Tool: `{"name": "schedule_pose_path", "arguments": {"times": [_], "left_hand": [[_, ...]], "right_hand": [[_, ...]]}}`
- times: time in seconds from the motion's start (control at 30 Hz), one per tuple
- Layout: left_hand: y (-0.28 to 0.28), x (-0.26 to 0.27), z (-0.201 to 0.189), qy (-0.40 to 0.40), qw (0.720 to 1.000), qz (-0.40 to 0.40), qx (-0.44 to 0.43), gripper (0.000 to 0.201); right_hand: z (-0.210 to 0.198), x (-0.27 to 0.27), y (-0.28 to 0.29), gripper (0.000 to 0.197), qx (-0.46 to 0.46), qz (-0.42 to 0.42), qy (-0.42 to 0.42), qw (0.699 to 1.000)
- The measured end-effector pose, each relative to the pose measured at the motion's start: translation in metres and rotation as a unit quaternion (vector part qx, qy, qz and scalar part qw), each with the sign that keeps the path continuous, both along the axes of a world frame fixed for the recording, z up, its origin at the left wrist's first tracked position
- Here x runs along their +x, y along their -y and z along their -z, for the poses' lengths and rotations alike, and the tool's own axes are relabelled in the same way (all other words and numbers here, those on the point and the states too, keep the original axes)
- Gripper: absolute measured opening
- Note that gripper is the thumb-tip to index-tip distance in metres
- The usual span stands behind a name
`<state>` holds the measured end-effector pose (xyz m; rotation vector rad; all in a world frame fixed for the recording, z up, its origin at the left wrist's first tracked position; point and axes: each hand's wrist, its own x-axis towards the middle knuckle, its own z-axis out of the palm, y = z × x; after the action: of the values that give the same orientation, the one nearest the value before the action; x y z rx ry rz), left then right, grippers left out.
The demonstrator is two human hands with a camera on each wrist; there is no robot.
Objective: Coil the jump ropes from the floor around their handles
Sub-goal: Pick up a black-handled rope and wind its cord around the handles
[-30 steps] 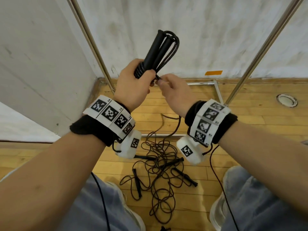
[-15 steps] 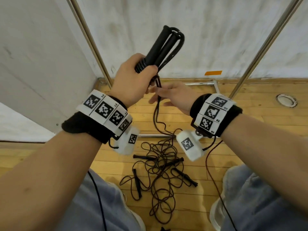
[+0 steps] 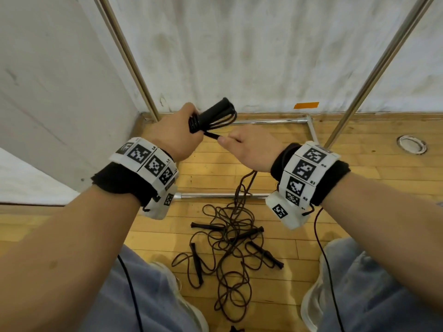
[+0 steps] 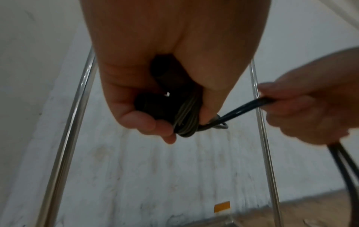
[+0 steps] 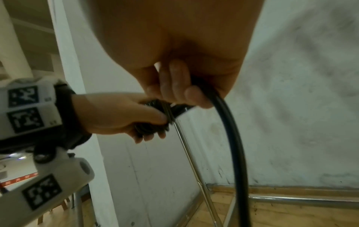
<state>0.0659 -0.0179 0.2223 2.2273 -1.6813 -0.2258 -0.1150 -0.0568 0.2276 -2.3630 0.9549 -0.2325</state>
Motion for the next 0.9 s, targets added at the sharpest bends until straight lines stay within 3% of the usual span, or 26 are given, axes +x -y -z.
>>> {"name": "schedule_pose_path", "arguments": {"times": [0.13,0.27,0.57,0.7,0.9], "left_hand": [[0.001,-0.014,0.015,0.063,0.995,0.041,0.061,0.016],[-0.003,-0.027,0.025,0.078,0.986,0.109,0.096,0.027],[-0.013,-0.049,0.018,0.04,0.99,0.133,-0.004,0.015],[-0.02,-0.051,0.01,0.004,0.982,0.177,-0.069,0.007],[-0.027,-0.047,-0.004,-0.035,0.958,0.23,-0.17,0.023]], "right_hand": [[-0.01,-0.005,0.0,0.037,0.047,-0.025,0.009,0.999],[-0.018,-0.01,-0.002,0.033,0.008,-0.044,0.01,0.999],[-0.025,-0.02,0.023,0.049,-0.091,0.063,0.072,0.991],[-0.028,-0.028,0.037,0.045,-0.011,0.112,0.117,0.987],[-0.024,-0.039,0.049,0.036,0.19,0.107,0.146,0.965]]}}
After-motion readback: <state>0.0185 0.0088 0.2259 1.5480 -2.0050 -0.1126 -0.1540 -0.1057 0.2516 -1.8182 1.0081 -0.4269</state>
